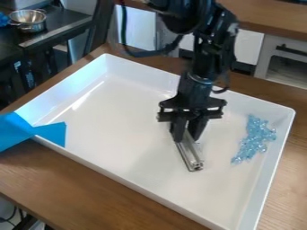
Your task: Sweep into pile
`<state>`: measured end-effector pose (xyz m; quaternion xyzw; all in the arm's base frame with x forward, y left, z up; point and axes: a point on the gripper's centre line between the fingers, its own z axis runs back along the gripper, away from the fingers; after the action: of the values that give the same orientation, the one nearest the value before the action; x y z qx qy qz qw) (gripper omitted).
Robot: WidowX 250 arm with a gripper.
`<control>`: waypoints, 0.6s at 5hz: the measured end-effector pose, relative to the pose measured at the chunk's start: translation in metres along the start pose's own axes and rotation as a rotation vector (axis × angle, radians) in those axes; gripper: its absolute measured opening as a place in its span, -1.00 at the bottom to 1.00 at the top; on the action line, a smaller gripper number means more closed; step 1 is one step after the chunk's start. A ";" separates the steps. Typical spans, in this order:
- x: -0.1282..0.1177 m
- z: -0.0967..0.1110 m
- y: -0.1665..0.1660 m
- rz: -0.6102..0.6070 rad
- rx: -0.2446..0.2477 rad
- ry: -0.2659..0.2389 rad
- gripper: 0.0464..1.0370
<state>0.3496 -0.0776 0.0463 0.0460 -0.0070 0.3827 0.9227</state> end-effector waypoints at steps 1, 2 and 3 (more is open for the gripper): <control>-0.006 0.001 -0.016 0.015 -0.005 0.026 -0.42; -0.006 0.003 -0.030 0.057 -0.012 0.045 -0.42; -0.005 0.004 -0.041 0.105 -0.031 0.056 -0.42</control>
<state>0.3752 -0.1106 0.0468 0.0203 0.0105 0.4315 0.9018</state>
